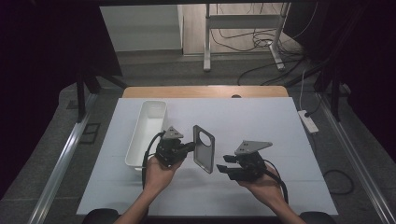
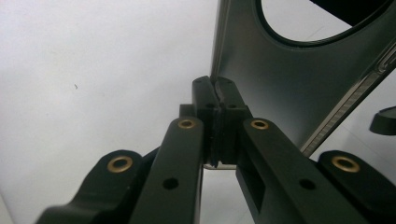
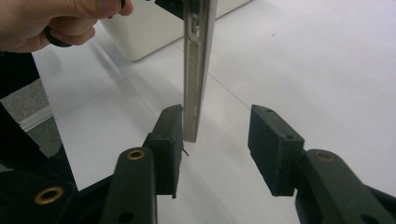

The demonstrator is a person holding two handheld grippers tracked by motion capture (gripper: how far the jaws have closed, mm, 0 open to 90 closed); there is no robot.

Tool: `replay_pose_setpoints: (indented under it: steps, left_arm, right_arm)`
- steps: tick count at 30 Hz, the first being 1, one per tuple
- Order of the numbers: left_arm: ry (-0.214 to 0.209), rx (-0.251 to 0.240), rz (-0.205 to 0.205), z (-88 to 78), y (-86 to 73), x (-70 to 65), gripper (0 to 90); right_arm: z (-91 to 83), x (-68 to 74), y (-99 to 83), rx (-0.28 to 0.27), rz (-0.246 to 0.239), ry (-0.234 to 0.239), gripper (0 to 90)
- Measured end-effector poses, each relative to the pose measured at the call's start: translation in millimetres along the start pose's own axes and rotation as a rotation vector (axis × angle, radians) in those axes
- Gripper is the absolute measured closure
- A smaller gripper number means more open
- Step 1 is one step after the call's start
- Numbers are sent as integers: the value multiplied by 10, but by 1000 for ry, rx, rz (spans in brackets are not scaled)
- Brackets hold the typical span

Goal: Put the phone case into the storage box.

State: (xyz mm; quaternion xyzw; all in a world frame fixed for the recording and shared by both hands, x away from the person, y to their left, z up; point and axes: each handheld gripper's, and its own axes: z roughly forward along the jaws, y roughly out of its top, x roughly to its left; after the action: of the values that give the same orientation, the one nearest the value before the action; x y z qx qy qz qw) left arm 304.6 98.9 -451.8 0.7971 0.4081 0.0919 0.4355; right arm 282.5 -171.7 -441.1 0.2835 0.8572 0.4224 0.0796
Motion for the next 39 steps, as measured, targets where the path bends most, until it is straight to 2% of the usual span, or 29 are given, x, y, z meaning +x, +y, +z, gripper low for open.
replay_pose_setpoints:
  steps: [7, 9, 10, 19, 26, 34, 39]
  left_arm:
    - [-3, 2, -2, -39, 27, 37, 889]
    - [0, -4, -5, -69, 36, 55, 889]
    - [0, -8, -7, -86, 43, 64, 888]
    - [8, -1, -5, -177, 127, 167, 888]
    - [5, 8, -16, -206, 195, 271, 888]
    - [16, 15, -25, -254, 263, 384, 888]
    - [16, 12, -41, -293, 301, 439, 888]
  right_arm:
    - [-62, -85, -25, 15, 22, -2, 457]
    - [-83, -131, -38, 33, 35, 25, 435]
    - [-92, -143, -46, 37, 39, 23, 424]
    - [-204, -263, -126, 55, 40, -19, 312]
    - [-283, -347, -249, 62, 68, -47, 209]
    - [-389, -428, -331, 58, 104, -67, 143]
    - [-431, -464, -372, 83, 111, -76, 118]
